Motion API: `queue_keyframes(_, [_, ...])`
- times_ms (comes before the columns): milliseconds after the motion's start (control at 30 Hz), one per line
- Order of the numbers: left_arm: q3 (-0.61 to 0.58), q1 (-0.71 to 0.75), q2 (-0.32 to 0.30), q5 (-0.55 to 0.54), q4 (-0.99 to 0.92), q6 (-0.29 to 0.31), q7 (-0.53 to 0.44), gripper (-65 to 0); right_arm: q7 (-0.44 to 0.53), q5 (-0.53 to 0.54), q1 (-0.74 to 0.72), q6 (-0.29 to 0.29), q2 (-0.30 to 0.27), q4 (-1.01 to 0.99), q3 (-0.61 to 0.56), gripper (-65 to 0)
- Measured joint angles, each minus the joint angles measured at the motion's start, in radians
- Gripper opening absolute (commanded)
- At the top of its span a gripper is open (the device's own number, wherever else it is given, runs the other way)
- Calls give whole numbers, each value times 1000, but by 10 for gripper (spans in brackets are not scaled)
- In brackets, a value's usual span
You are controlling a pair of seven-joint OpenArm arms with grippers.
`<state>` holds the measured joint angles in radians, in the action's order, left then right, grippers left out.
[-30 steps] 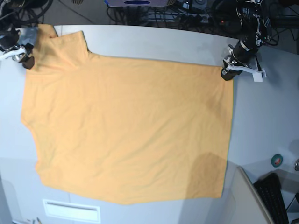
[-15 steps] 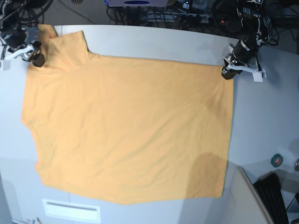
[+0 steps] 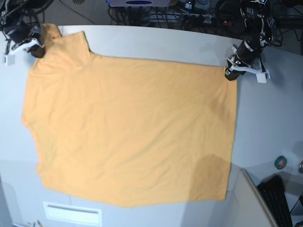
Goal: Layout the t-shirt on the table in an organized manner, then fold the t-shirt properly
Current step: 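Grasp the shirt edge with both grippers and fold it over lengthwise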
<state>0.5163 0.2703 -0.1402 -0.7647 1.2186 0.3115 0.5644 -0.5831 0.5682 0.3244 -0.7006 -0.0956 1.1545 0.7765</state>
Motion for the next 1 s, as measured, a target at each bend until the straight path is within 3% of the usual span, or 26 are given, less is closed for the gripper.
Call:
queue_keyframes(167, [1,47,-1,12,98,-18,8,-650,-67,-34,33,3,9,85,-6,-650])
queue_keyframes(633, [11,200,1,10,314,-23,16,-650,-154,-41,196,8,122,542,1,-650])
queue_keyframes(800, [10,179,2,5,352,-21,16,-650,-160,-41,149,10,113,573,-3,-650])
queue_keyframes(900, [10,147,1,4,352,-23,19,-650,-220,-37,84,11,109,573,0,-650])
queue_keyframes(1000, [10,120,4,3,352,-48,19,-650,-299,-41,29,10,65,568,-7,-650])
